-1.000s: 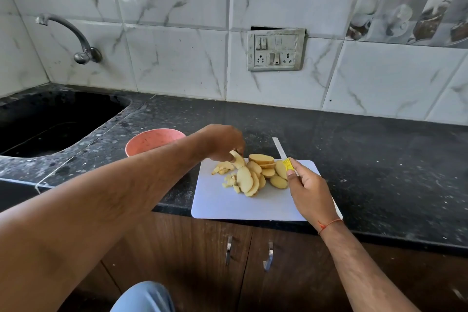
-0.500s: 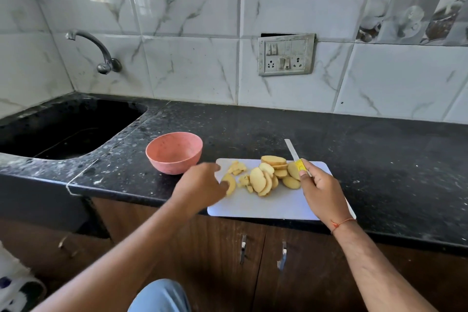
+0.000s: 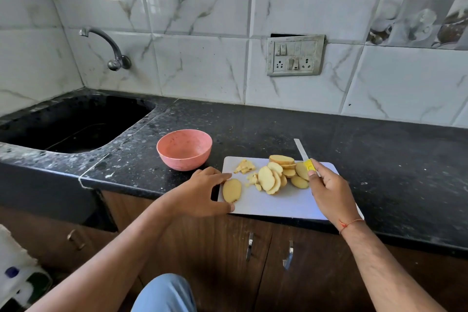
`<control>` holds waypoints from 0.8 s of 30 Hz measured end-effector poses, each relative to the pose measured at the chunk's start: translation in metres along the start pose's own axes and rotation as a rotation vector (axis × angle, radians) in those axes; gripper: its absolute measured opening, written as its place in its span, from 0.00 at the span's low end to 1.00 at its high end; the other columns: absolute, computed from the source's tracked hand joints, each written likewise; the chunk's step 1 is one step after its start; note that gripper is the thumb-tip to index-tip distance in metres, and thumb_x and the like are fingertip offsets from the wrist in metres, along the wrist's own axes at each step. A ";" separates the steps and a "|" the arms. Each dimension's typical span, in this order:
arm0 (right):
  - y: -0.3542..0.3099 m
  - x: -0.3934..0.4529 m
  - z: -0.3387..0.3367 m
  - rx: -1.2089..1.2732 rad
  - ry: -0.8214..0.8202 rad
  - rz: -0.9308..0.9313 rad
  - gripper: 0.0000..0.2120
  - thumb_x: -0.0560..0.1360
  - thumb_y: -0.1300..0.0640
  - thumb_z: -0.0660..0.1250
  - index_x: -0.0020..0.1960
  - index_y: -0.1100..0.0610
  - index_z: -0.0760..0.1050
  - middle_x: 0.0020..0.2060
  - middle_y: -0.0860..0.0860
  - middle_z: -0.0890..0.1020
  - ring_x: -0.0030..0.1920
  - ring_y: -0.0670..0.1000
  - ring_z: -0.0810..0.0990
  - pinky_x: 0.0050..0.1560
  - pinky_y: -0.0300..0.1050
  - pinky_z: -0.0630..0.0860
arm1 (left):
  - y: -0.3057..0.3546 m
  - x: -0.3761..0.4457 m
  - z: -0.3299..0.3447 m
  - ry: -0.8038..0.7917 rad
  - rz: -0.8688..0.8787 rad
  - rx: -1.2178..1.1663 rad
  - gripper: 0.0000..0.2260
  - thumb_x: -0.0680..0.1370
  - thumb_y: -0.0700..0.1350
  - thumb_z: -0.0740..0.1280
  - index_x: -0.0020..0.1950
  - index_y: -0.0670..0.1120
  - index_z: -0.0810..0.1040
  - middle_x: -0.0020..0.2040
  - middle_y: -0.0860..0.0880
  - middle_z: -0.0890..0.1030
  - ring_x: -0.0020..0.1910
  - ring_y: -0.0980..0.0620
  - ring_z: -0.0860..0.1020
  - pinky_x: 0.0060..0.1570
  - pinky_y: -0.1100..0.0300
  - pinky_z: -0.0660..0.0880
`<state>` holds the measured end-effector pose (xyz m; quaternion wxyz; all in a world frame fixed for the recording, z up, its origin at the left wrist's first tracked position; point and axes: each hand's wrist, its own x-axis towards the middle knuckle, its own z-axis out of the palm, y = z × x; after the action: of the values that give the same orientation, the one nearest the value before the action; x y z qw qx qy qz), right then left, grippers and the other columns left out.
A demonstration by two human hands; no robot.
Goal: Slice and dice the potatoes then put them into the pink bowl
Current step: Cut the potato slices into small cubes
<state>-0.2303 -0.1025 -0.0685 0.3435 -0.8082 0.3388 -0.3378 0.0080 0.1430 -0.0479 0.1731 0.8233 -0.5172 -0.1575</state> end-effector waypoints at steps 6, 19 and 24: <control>0.002 0.001 0.003 -0.002 0.009 -0.009 0.21 0.85 0.52 0.62 0.77 0.49 0.72 0.31 0.39 0.79 0.32 0.42 0.76 0.38 0.43 0.73 | -0.004 0.009 0.012 0.147 0.030 -0.129 0.35 0.71 0.65 0.79 0.75 0.59 0.75 0.63 0.61 0.75 0.60 0.60 0.73 0.60 0.65 0.72; -0.072 -0.050 0.013 -0.193 -0.150 -0.050 0.07 0.87 0.50 0.57 0.53 0.48 0.72 0.35 0.48 0.79 0.36 0.46 0.76 0.35 0.43 0.68 | -0.011 0.010 0.024 0.290 0.058 -0.205 0.34 0.65 0.70 0.80 0.67 0.59 0.79 0.56 0.63 0.77 0.56 0.60 0.75 0.59 0.59 0.78; -0.101 -0.079 0.037 -0.487 -0.296 -0.095 0.10 0.87 0.47 0.53 0.54 0.49 0.70 0.37 0.46 0.77 0.38 0.46 0.76 0.34 0.45 0.68 | -0.012 0.010 0.026 0.315 0.077 -0.200 0.33 0.64 0.71 0.80 0.66 0.59 0.81 0.55 0.63 0.78 0.55 0.61 0.76 0.57 0.59 0.78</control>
<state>-0.2122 0.0250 -0.0344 0.1690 -0.9223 0.3179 -0.1407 0.0104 0.1357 -0.0772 0.3389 0.7960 -0.4966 -0.0706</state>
